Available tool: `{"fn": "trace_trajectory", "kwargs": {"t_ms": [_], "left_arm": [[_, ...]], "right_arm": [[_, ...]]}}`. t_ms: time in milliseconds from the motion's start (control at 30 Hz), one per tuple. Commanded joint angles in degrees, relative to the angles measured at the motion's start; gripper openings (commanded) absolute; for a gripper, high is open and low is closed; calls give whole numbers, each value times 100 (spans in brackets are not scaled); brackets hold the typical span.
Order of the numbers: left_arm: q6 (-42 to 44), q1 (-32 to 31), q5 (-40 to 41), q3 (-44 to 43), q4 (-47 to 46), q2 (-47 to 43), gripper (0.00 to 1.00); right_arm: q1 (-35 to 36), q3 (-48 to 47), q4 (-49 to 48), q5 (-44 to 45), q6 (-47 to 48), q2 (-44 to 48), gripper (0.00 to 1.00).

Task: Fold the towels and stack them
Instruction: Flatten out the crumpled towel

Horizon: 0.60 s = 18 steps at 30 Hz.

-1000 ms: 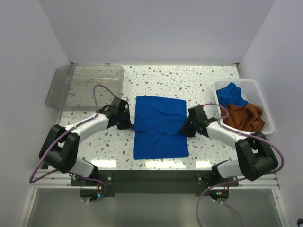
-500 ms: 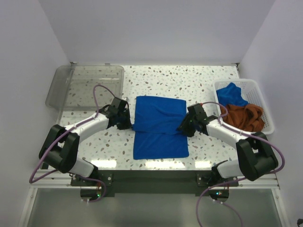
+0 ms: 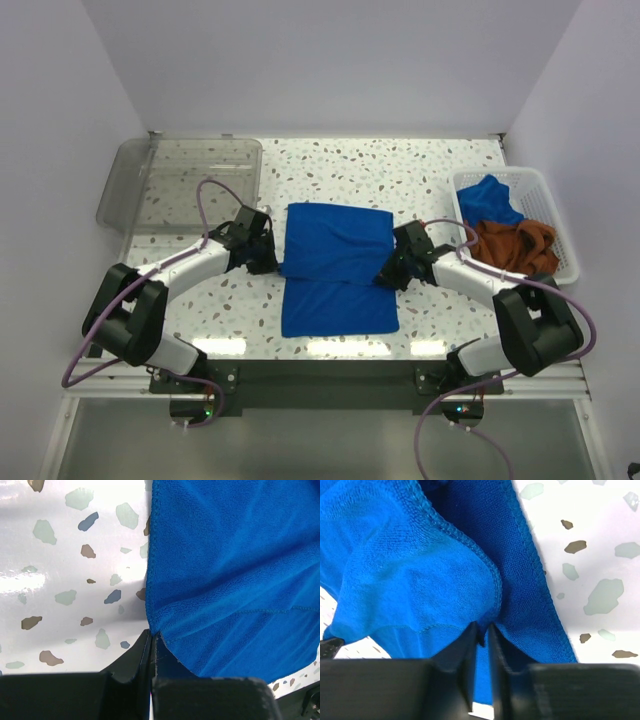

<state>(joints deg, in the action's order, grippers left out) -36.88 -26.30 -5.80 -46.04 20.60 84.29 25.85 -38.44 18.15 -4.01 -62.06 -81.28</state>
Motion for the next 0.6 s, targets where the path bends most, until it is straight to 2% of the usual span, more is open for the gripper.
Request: {"fn": "trace_trajectory", "kwargs": {"t_ms": [0, 67, 133, 267, 367, 567], "left_arm": [[-21, 20, -9, -1, -162, -202, 0], [-12, 29, 27, -36, -127, -185, 0], [-3, 38, 35, -150, -100, -150, 0], [32, 38, 123, -571, 49, -36, 0], [137, 55, 299, -1265, 224, 218, 0], [287, 319, 457, -3338, 497, 1114, 0]], "right_arm": [[8, -32, 38, 146, -70, 94, 15], [17, -164, 153, 172, -17, 138, 4], [8, -348, 355, 304, 106, 235, 0], [-193, -787, 680, 497, 483, 358, 0], [-544, -1270, 839, 673, 843, 376, 0], [-1221, -2632, 769, 726, 1546, -185, 0]]}}
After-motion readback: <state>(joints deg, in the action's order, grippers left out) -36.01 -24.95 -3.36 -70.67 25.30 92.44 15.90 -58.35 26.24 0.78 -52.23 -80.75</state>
